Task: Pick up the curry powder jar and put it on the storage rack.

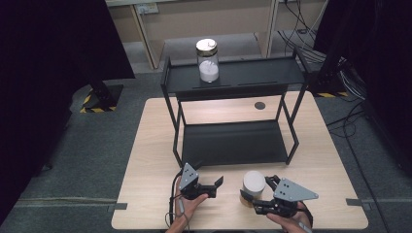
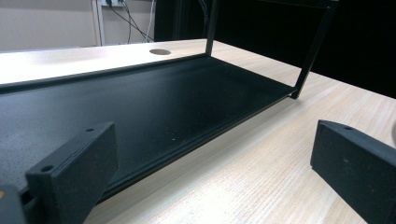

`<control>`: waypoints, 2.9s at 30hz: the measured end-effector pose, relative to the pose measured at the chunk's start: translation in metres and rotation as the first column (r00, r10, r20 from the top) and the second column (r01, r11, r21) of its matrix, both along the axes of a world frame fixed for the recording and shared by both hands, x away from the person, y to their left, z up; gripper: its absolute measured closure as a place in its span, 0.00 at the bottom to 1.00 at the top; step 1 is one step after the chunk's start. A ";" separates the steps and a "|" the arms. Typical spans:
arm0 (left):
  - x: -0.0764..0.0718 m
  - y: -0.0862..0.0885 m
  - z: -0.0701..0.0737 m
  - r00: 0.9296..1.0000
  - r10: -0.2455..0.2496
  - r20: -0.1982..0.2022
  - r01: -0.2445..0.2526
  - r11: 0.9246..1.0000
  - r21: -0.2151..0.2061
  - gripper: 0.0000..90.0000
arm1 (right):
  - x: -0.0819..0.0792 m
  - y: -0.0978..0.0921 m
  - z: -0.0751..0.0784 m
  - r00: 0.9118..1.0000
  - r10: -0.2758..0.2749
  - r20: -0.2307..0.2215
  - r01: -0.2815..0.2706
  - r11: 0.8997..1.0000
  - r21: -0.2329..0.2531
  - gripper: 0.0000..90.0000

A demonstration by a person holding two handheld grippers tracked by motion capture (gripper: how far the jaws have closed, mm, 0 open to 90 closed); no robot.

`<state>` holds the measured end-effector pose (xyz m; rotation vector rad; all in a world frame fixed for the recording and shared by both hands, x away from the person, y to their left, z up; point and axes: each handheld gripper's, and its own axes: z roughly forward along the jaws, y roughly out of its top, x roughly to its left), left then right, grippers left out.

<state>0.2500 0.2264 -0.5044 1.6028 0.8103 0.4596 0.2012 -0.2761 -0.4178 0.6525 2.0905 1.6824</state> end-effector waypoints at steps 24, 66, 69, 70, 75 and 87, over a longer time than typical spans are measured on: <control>0.000 -0.001 0.000 1.000 -0.008 0.005 0.008 1.000 0.002 0.01 | 0.037 0.002 0.084 1.000 -0.023 0.015 0.024 1.000 -0.017 0.39; -0.002 -0.001 0.000 1.000 -0.022 0.014 0.022 1.000 0.000 0.01 | 0.093 0.034 0.213 0.997 -0.031 0.067 0.031 1.000 -0.003 0.39; -0.002 -0.001 0.000 1.000 -0.022 0.013 0.022 1.000 -0.001 0.01 | 0.097 0.037 0.222 0.996 -0.047 0.072 0.048 0.999 -0.003 0.39; -0.002 -0.001 0.000 1.000 -0.022 0.012 0.022 1.000 -0.001 0.01 | 0.099 0.037 0.225 0.996 -0.051 0.070 0.051 0.999 -0.005 0.39; -0.002 -0.001 0.000 1.000 -0.023 0.012 0.023 1.000 -0.001 0.01 | 0.105 0.041 0.239 0.995 -0.074 0.074 0.075 0.997 0.000 0.39; -0.001 -0.001 0.000 1.000 -0.029 0.006 0.029 1.000 0.001 0.01 | 0.126 0.057 0.263 0.983 -0.170 0.076 0.171 0.985 -0.009 0.39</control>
